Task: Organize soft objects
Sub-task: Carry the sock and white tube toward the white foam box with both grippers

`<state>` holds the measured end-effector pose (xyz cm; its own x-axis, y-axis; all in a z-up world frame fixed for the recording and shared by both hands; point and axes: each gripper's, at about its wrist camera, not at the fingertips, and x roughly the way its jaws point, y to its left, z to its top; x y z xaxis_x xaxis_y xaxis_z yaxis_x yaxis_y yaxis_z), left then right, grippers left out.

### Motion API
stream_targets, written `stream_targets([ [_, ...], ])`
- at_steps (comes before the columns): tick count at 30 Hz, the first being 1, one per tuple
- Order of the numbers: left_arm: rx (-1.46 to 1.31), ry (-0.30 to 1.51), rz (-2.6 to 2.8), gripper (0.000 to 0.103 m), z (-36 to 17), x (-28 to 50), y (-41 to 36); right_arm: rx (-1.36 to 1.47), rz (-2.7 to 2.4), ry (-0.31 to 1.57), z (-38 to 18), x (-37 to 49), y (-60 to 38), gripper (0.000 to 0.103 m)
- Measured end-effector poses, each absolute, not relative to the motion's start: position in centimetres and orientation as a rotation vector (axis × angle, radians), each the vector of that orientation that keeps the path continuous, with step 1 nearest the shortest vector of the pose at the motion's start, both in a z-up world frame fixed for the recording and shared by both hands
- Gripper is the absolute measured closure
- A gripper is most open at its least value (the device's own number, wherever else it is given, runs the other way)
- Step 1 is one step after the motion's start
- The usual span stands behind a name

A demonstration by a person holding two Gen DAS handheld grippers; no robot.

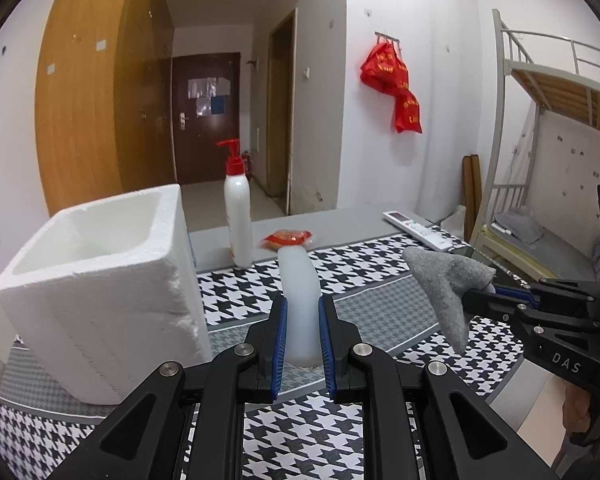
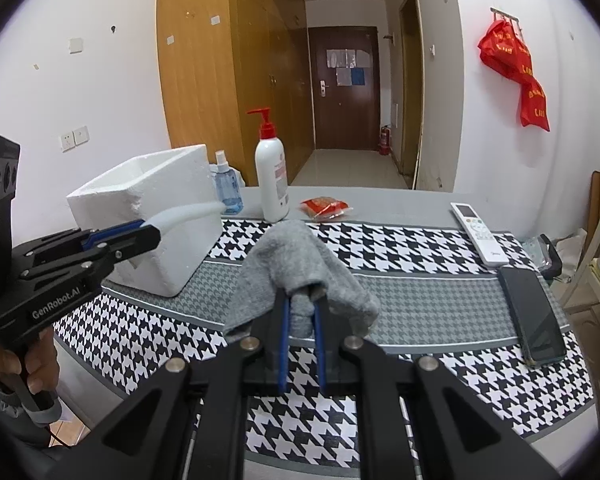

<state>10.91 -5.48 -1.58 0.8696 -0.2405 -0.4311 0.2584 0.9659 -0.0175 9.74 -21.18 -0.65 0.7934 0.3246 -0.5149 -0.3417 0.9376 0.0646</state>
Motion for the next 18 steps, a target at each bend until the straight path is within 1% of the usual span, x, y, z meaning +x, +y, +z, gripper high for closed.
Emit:
stream_targets([
  [18,0.042,0.39,-0.206,0.086,-0.2,8.7,-4.3,-0.036,0.397,0.5,0.8,8.8,-20.6,0.089],
])
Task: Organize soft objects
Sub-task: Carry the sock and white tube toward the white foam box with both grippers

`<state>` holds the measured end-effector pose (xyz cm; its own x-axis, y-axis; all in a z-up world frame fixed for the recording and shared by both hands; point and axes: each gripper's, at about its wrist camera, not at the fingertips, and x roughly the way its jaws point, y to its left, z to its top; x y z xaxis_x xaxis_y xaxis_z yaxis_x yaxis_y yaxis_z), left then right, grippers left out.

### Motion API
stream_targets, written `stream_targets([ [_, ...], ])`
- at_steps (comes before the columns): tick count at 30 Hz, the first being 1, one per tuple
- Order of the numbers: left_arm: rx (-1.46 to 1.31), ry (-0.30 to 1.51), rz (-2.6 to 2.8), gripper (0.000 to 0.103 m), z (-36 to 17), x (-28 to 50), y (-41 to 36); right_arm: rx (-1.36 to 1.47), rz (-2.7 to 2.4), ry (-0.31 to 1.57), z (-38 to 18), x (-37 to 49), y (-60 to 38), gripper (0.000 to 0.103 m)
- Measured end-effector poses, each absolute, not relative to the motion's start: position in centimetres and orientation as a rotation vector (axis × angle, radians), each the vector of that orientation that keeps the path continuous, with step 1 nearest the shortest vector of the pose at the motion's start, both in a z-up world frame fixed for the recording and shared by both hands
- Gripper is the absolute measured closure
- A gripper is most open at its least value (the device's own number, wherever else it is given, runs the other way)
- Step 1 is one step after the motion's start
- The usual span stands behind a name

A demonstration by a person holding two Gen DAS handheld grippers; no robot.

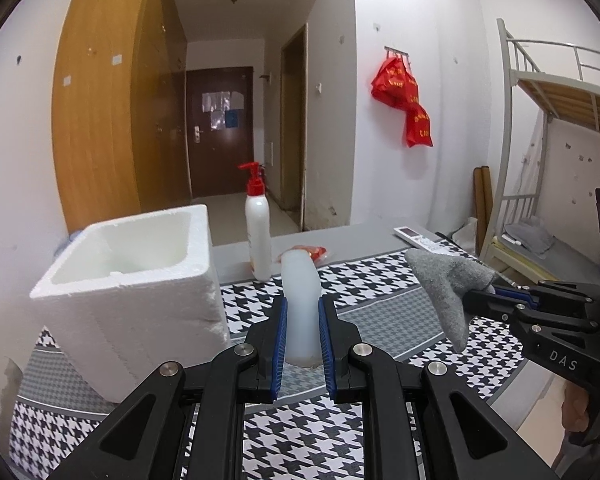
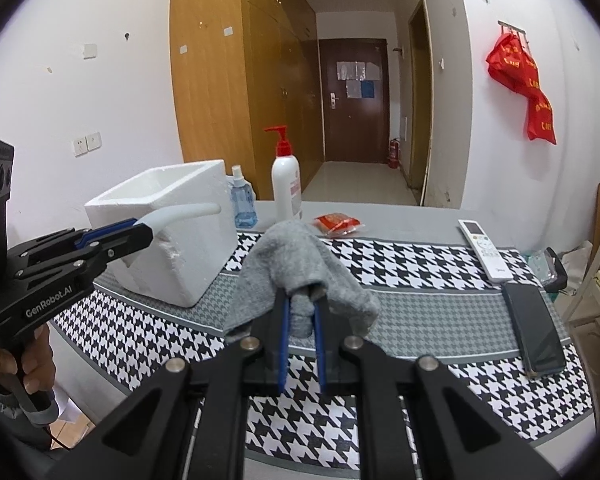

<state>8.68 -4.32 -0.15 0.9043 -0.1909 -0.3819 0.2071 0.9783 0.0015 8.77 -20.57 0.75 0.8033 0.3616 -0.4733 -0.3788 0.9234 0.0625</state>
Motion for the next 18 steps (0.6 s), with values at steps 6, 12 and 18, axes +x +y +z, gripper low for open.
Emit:
stream_targets([
  [6,0.044,0.373,-0.174,0.086,0.4,8.2,-3.4,-0.045,0.427,0.471,1.5,8.8,-19.8,0.089],
  [12,0.041,0.362,-0.146,0.086,0.7,8.0,-2.5,-0.057,0.452,0.462,1.9,9.4,-18.8,0.089],
  [18,0.036,0.364,-0.108,0.086,1.1,7.9,-1.7,-0.069,0.494,0.446,2.3,9.6,-17.7,0.089],
])
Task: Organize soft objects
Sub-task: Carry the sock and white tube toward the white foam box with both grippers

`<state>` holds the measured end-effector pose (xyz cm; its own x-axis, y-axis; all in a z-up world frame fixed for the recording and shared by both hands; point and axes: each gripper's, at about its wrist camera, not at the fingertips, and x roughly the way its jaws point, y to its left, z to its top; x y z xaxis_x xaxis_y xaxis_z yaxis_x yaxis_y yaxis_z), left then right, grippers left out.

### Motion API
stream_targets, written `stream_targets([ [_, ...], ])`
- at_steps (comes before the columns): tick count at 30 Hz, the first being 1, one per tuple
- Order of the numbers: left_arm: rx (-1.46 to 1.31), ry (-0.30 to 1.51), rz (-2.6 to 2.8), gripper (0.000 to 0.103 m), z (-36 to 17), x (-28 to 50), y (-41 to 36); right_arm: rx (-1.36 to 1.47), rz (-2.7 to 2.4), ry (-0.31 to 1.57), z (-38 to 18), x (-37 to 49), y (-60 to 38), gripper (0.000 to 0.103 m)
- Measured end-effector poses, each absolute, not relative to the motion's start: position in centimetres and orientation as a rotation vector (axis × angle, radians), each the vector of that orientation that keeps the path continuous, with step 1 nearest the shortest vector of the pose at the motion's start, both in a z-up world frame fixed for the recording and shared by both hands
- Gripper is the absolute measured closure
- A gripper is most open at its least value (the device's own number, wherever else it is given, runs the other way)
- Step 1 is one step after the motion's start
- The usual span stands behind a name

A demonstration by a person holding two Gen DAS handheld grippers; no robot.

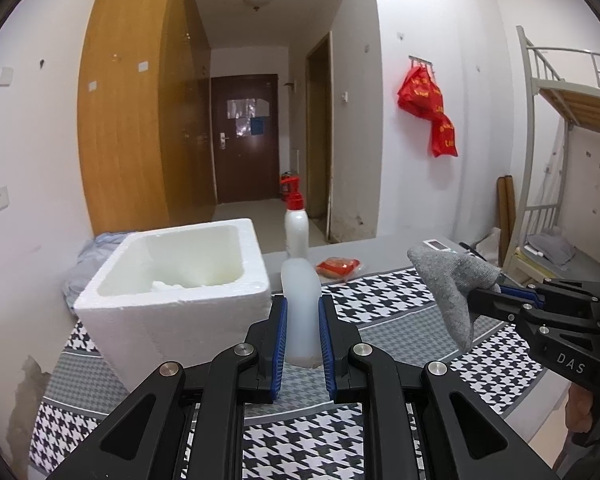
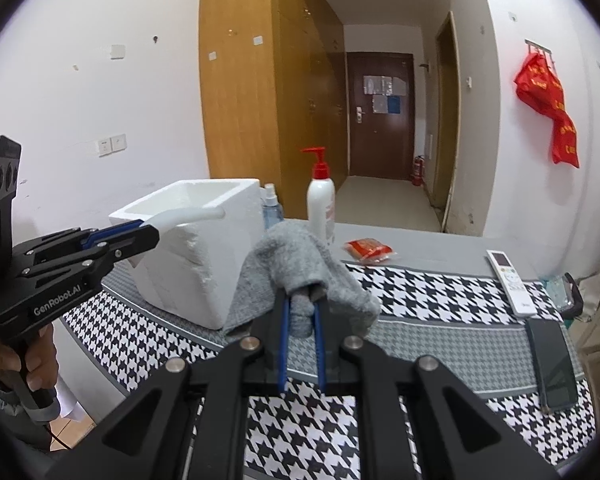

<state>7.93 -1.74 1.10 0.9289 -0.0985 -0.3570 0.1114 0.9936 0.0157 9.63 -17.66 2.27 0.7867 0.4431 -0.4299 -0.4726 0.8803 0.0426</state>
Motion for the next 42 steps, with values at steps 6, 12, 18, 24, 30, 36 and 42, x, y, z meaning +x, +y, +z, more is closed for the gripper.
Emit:
stream_targets([
  [6,0.026,0.35,-0.078,0.086,1.7,7.6,-0.7,-0.086,0.535,0.437,2.8,10.1,-16.3,0.089],
  [12,0.001,0.35,-0.025,0.086,2.1,7.3,1.0,-0.09,0.598,0.429,3.2,10.7,-14.7,0.089],
  [18,-0.019,0.342,0.022,0.086,2.5,6.7,2.8,-0.1,0.639,0.429,3.4,11.2,-13.2,0.089],
  [24,-0.032,0.322,0.065,0.086,2.8,5.4,4.6,-0.108,0.676,0.427,3.5,11.2,-11.8,0.089],
  [30,-0.036,0.312,0.09,0.086,3.0,4.7,5.4,-0.117,0.702,0.419,3.8,11.0,-10.4,0.089],
  [36,-0.036,0.305,0.104,0.086,3.2,4.4,5.8,-0.123,0.721,0.415,4.0,11.0,-9.2,0.089],
  [42,-0.04,0.288,0.104,0.086,3.6,4.1,6.3,-0.131,0.729,0.403,4.4,10.9,-8.4,0.089],
])
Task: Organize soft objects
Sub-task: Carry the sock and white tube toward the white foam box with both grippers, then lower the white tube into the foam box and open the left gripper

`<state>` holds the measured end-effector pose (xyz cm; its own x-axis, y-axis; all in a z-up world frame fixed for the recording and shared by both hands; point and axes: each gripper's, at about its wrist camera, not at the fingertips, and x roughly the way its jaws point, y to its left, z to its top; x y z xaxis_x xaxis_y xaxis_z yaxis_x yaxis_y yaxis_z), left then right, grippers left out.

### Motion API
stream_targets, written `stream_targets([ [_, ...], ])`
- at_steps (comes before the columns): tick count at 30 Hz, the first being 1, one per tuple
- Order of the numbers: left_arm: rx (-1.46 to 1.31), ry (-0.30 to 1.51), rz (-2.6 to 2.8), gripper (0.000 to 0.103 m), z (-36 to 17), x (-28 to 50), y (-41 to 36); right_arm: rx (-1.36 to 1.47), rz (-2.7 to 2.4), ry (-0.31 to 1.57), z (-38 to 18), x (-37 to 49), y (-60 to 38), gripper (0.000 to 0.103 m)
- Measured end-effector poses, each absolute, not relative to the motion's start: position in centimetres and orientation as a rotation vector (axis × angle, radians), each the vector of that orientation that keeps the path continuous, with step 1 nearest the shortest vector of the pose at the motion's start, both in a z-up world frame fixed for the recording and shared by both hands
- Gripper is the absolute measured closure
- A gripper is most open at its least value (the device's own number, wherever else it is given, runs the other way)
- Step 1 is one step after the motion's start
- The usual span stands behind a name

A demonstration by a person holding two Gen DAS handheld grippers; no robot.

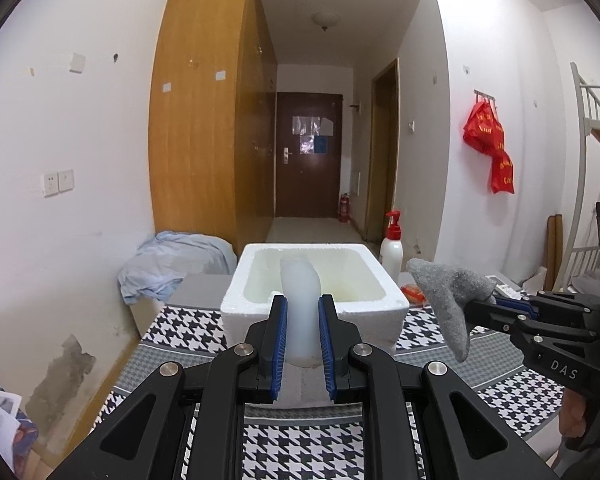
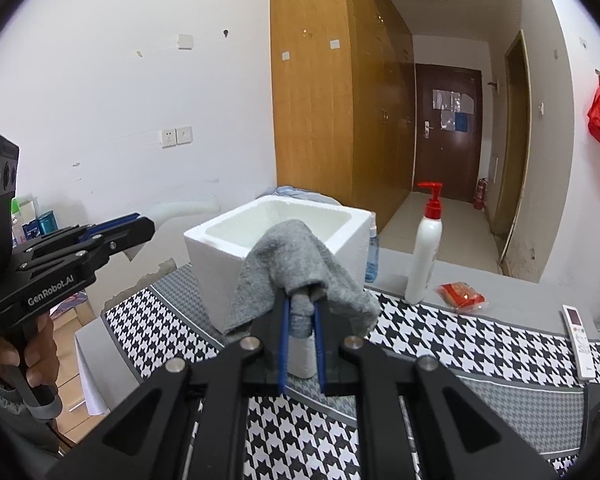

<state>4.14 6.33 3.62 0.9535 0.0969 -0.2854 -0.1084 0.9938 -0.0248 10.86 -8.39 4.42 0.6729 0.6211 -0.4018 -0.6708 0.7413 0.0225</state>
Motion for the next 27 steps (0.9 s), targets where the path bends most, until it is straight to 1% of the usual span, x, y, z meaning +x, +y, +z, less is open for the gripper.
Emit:
stream_targets([
  [15,-0.043,0.286,0.076,0.086,4.3,5.7,7.9,-0.139,0.697,0.396,5.5,12.2,-6.8,0.089],
  [27,-0.057,0.318,0.04,0.086,4.1,10.5,8.6,-0.16,0.655,0.385,6.0,13.6,-6.1,0.089],
])
